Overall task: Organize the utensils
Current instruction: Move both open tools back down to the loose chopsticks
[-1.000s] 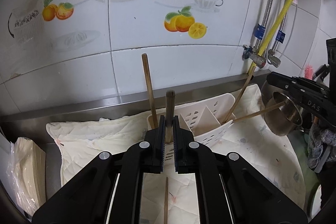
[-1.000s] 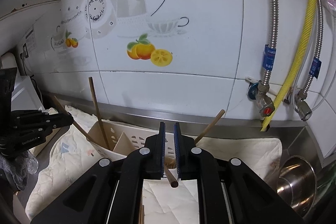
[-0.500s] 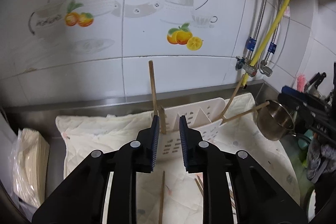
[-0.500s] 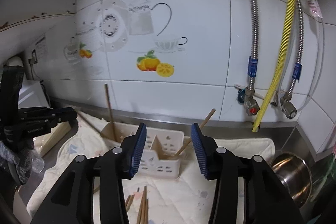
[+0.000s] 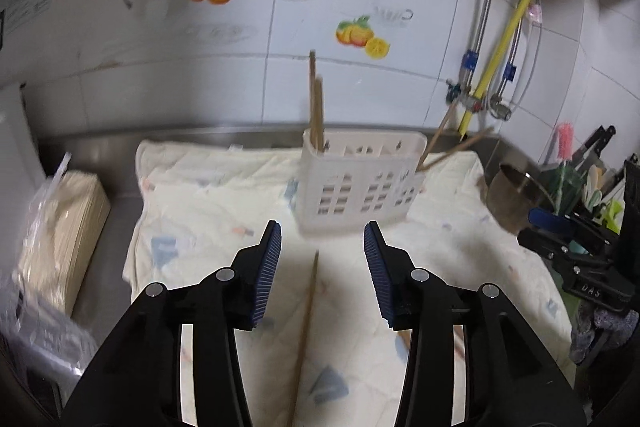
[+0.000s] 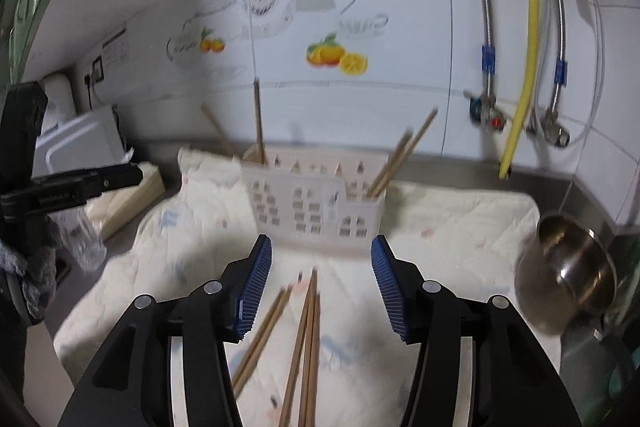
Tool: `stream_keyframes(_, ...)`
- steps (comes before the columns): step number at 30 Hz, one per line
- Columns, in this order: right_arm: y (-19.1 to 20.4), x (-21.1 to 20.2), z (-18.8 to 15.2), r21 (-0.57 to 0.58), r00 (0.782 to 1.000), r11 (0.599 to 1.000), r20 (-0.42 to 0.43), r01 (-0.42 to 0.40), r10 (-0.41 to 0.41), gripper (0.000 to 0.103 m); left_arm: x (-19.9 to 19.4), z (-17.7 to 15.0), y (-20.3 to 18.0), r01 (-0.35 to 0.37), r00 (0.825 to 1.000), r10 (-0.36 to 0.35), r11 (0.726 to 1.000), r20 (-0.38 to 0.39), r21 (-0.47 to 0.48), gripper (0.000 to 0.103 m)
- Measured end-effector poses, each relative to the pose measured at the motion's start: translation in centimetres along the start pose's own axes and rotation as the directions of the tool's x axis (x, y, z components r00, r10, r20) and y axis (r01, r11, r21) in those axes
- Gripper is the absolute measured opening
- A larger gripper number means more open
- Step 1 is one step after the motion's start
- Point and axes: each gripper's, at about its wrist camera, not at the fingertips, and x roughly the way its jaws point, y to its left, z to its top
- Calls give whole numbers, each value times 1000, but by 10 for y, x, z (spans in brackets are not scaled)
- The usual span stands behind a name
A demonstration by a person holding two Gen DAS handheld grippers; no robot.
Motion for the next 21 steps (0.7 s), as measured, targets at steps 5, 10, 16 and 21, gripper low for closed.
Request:
stream_keyframes(5,9,-2,-40,-35,999,999,-40,24,-26,50,-6,-35,4,-25,999,25,1000,-23,-4,46)
stream_keyframes(10,7,0,-81,10,993,1000,-117,17,-16,42,-7,-64,14,-30,998,26,998,-59,-57,47)
stream_keyframes(16,4,7,-118,25,979,1000,-205,19,-13,28,-7,-87,19,-48,995,41,996,-91,-74,47)
stream_keyframes(21,5,17,-132,28,970,1000,-245,13,-6,21,-5,-102,19,-51,992,41,996,-118,-78,47)
